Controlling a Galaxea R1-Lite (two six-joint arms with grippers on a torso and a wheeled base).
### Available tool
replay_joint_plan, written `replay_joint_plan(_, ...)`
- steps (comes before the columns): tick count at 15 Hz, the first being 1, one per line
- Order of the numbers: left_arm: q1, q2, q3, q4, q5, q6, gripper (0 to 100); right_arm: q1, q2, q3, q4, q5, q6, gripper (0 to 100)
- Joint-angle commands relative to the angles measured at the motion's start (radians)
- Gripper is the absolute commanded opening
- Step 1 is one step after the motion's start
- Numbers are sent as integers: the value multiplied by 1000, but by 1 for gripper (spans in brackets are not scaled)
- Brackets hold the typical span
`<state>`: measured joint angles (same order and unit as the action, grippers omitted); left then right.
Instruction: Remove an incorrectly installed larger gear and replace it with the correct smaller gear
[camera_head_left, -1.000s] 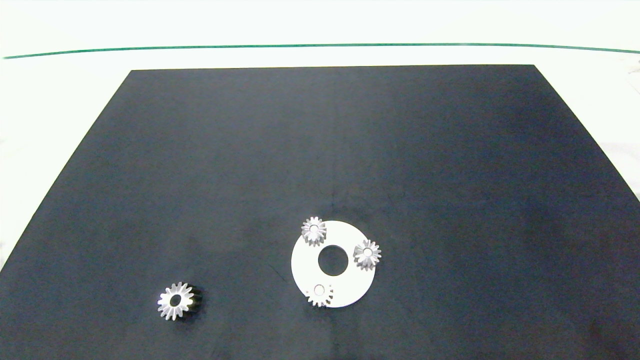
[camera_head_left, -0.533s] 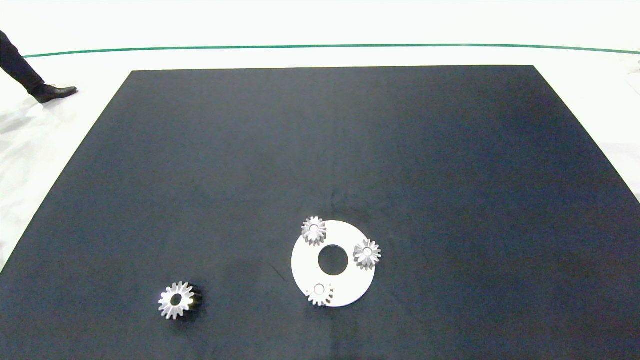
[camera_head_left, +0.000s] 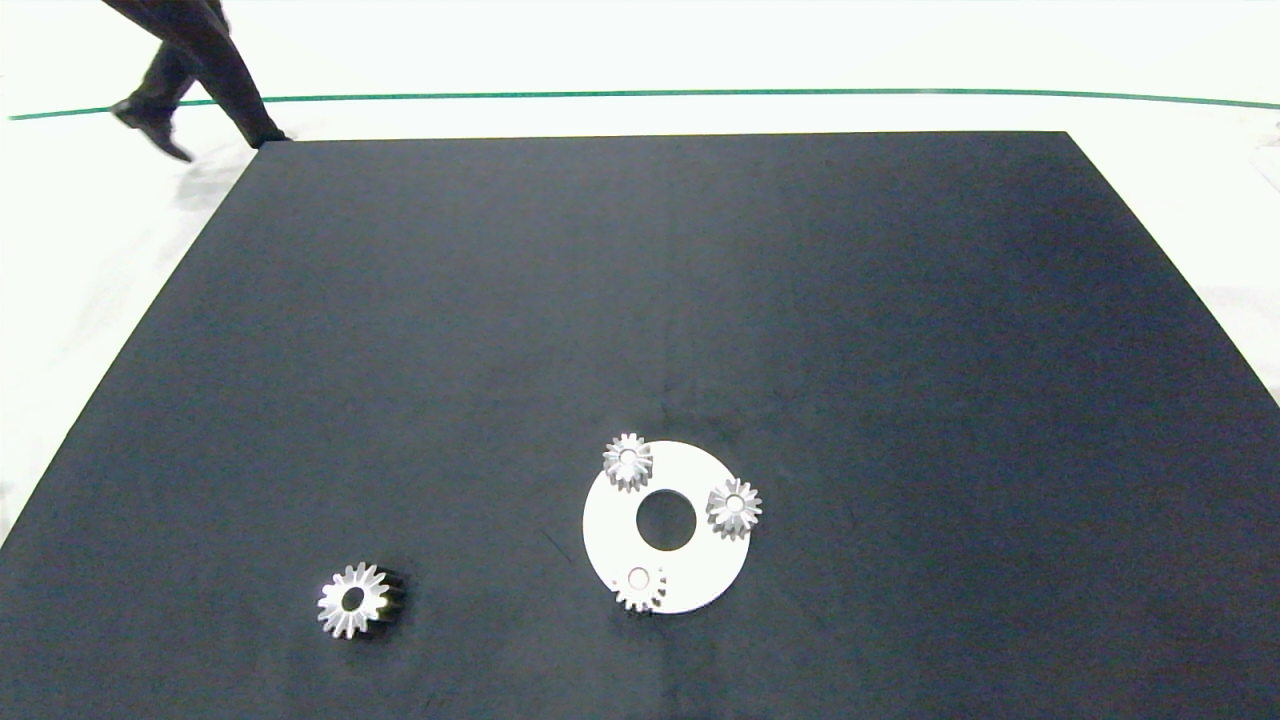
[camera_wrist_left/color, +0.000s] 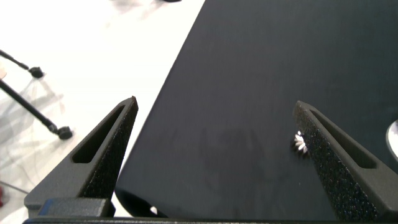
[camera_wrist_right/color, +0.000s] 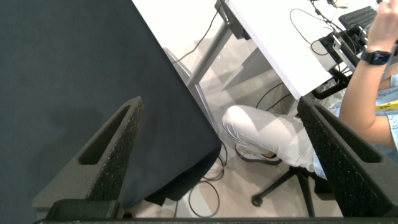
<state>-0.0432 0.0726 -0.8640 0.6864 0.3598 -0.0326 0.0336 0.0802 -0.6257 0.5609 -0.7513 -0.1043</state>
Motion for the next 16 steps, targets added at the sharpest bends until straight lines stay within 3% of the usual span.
replay_joint_plan(1, 42, -73, 82, 9, -51, -6, 100, -32, -77, 32, 1, 29, -15, 100)
replay_joint_plan(2, 42, -73, 94, 9, -53, -40, 100, -32, -79, 46, 1, 32, -3, 100)
replay_joint_plan(5, 40, -73, 165, 9, -70, -49, 100, -32, -79, 121, -9, 33, 47, 100)
replay_joint_plan(6, 40, -73, 191, 9, -88, -49, 100, -32, -79, 159, -42, 46, 60, 100)
replay_joint_plan(8, 40, -73, 247, 5, -116, -50, 100, -32, -79, 276, -194, 101, 63, 100)
replay_joint_plan(9, 40, -73, 272, -1, -143, -49, 100, -32, -79, 345, -288, 144, 58, 100)
replay_joint_plan(10, 40, -73, 286, -10, -183, -50, 100, -32, -79, 420, -381, 213, 47, 100)
replay_joint_plan(12, 40, -73, 323, -53, -285, -49, 100, -32, -79, 549, -526, 328, -5, 100)
replay_joint_plan(14, 40, -73, 396, -137, -343, -47, 100, -31, -79, 620, -593, 443, -43, 100)
replay_joint_plan(15, 40, -73, 450, -209, -380, -43, 100, -31, -79, 621, -598, 515, -43, 100)
replay_joint_plan(16, 40, -73, 513, -294, -423, -40, 100, -31, -79, 621, -598, 567, -43, 100)
